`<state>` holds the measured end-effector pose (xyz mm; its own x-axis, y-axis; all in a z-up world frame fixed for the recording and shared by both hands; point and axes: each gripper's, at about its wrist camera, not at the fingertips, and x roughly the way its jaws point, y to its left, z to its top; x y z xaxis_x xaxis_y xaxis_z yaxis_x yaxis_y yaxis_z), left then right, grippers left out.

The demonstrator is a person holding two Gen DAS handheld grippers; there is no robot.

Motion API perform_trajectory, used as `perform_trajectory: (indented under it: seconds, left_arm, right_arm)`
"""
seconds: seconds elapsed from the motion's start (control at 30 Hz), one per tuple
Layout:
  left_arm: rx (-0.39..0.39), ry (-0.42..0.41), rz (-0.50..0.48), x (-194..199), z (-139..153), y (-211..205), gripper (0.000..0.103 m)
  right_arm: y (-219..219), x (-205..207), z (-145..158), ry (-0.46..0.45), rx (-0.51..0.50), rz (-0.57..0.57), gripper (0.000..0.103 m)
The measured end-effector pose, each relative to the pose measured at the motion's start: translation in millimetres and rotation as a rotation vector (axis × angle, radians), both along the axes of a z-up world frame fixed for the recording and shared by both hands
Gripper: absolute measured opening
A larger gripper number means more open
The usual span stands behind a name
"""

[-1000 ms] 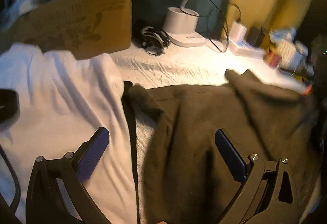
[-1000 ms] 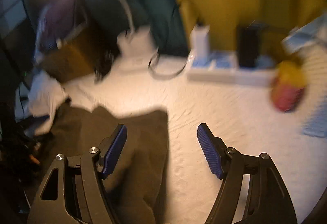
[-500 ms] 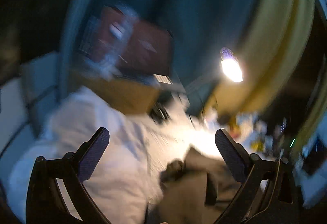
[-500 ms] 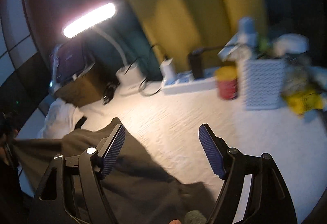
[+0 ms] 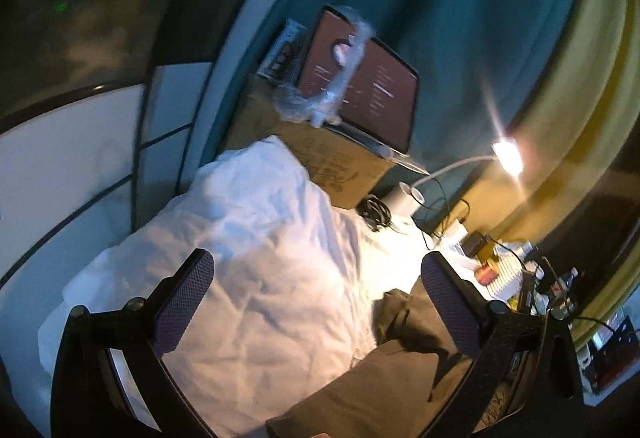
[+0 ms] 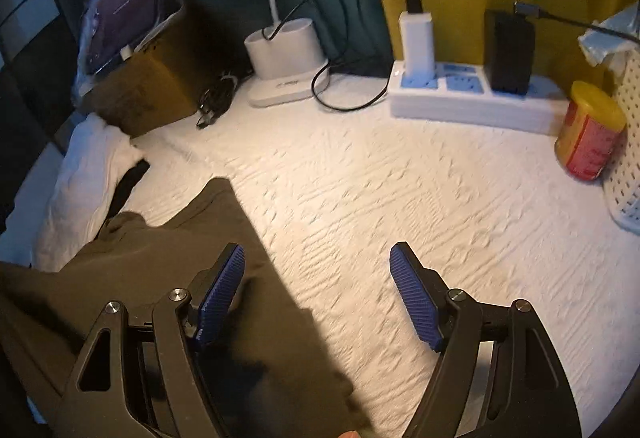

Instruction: Fold small clothes

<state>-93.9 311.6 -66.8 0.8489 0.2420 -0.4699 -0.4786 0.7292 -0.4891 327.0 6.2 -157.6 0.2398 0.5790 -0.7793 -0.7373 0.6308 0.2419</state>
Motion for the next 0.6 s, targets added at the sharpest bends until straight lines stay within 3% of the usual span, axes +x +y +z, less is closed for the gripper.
perform_trajectory:
  seconds: [0.2,0.33,0.4,0.6]
  left_arm:
    - [0.003,-0.023,0.029,-10,3,12,0.102]
    - [0.02,-0.041,-0.013,-7,7,10,0.102]
    - [0.022,-0.04,-0.029,-7,7,9,0.102]
    - [-0.01,-0.031,0.078,-39,2,21,0.102]
  right_arm:
    - [-19,-2,36,-0.11,0.033,-0.063,0.078]
    - [-38,-4,56,-0.031,0.093,-0.029,0.078]
    - [-33,-10,54,-0.081,0.068,-0.012,0.078]
    - [-4,-18,13,0.004,0.011,0.07,0.079]
